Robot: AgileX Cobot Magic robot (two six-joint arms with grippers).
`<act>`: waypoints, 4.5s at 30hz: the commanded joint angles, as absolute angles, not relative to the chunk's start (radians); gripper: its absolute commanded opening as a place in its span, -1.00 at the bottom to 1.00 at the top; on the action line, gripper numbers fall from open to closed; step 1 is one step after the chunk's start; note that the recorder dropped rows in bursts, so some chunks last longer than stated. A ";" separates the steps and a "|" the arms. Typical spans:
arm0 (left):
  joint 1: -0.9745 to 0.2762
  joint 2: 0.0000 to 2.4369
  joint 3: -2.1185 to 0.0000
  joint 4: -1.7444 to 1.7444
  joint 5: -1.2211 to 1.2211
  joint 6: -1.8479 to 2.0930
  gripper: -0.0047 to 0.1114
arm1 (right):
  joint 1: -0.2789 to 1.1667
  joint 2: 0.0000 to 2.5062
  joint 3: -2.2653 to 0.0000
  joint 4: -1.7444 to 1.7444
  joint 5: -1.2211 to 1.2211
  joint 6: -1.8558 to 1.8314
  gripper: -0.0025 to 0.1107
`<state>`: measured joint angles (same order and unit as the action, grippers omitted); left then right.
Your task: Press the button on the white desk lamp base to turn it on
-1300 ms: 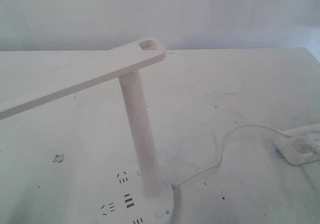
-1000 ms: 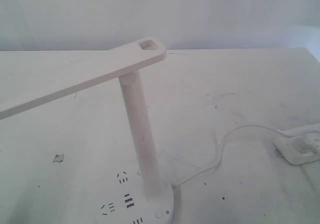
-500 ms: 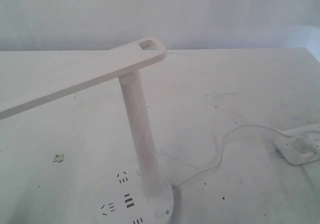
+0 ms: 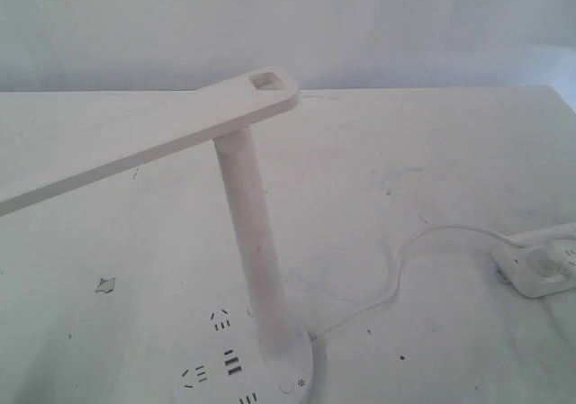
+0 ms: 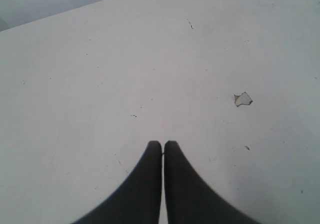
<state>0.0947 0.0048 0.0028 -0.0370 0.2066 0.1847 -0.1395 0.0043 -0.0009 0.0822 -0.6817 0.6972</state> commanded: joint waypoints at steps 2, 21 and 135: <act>0.097 0.000 0.000 -0.044 0.203 0.184 -0.90 | -0.139 0.002 -0.078 -0.290 -0.867 0.801 -0.96; 0.097 0.000 0.000 -0.044 0.203 0.184 -0.90 | -0.139 0.754 -0.515 -1.568 -1.213 1.270 -0.96; 0.097 0.000 0.000 -0.044 0.203 0.184 -0.90 | 0.620 0.854 -0.442 -1.474 0.057 1.235 -0.96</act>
